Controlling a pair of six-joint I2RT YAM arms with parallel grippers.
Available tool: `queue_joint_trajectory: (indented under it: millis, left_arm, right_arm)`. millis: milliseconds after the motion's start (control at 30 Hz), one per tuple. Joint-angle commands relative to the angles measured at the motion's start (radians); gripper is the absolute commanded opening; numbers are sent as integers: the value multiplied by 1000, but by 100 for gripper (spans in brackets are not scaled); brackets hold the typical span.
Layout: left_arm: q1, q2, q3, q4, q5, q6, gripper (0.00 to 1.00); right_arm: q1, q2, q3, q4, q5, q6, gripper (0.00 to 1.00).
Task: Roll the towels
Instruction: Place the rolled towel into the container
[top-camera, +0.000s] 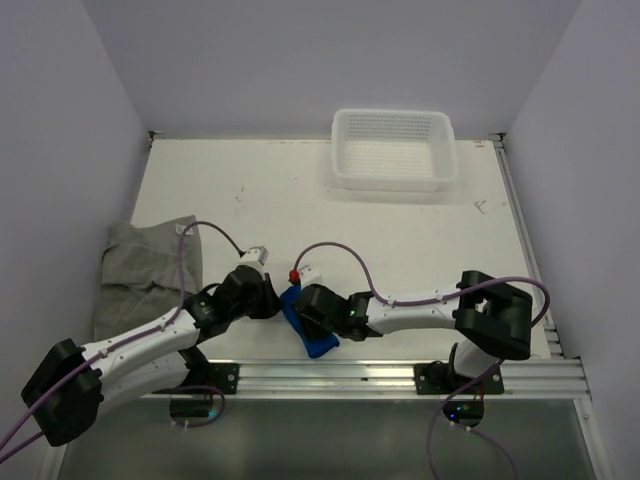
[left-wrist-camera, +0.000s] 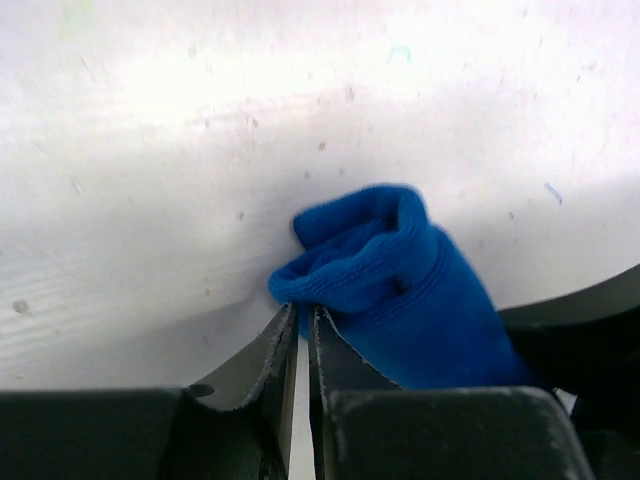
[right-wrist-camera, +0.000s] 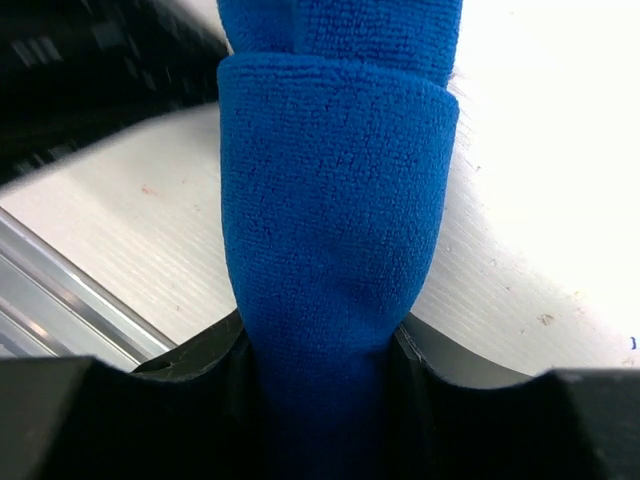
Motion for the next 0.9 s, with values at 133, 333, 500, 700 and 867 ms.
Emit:
queue_joint_trajectory:
  millis: [133,333,500,700,867]
  left_arm:
    - [7,54,346,-195,-253,168,15]
    - [57,134,559,-226,-319,313,17]
    - [129,183,701,-252,-347,402,17]
    - [165,202,782,-257,-376,505,19]
    - [165,194,706,-192,-402,548,25]
  right_arm:
    - [-17,16,40,-93,36,-7,1]
    - [-182,-38,123,-105,-78,-48,0]
    - [-355,-40,340,-203,-134,-131,0]
    - [-614,57,673,-292,-177,-174,0]
    - [-791,245,990,-355,-185,-167,0]
